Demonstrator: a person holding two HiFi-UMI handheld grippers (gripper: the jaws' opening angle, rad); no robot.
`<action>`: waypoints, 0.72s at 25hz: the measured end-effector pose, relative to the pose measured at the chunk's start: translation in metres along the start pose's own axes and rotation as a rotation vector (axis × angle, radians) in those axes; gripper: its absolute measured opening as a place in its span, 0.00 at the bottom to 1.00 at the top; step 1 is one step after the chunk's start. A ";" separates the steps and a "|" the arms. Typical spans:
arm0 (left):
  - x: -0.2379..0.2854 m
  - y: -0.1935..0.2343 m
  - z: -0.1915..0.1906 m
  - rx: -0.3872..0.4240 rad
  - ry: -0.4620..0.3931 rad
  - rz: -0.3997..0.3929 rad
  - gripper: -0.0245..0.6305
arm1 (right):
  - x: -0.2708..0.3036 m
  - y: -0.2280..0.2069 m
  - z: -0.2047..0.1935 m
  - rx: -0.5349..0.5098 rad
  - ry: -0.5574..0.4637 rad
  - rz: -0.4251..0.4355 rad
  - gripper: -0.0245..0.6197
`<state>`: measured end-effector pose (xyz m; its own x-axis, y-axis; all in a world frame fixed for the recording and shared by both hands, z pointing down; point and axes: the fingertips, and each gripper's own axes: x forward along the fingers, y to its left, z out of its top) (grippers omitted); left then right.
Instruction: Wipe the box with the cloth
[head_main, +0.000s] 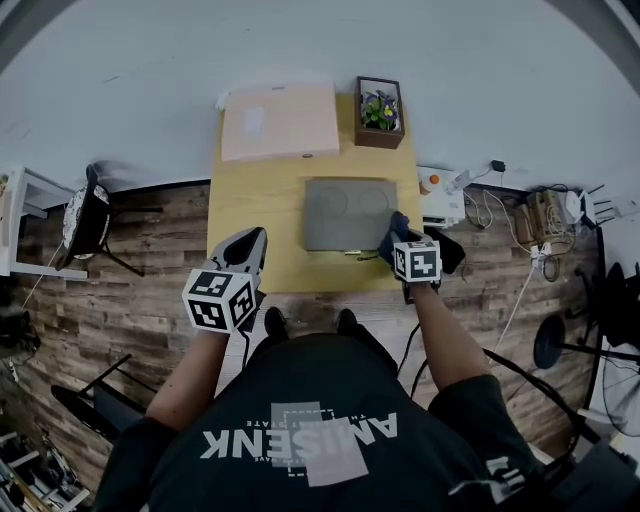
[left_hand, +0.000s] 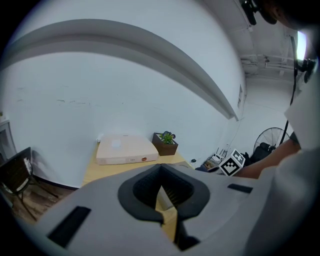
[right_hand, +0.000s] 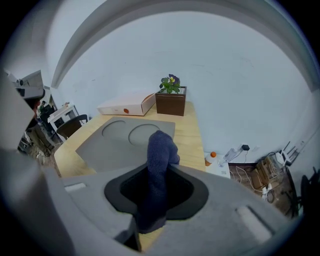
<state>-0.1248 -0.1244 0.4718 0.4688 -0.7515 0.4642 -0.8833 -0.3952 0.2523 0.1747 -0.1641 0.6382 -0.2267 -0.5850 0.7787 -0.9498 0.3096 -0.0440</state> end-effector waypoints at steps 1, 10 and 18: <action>-0.001 0.003 -0.001 0.010 0.004 0.005 0.04 | 0.000 0.002 0.000 -0.008 0.006 -0.011 0.17; -0.023 0.029 -0.002 0.080 -0.019 0.023 0.04 | -0.001 0.022 0.000 -0.077 0.032 -0.102 0.17; -0.041 0.043 -0.013 0.068 0.007 0.001 0.04 | 0.011 0.078 0.009 -0.087 0.032 -0.029 0.17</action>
<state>-0.1817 -0.1037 0.4748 0.4681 -0.7483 0.4700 -0.8818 -0.4299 0.1939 0.0961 -0.1531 0.6383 -0.1906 -0.5707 0.7987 -0.9334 0.3572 0.0325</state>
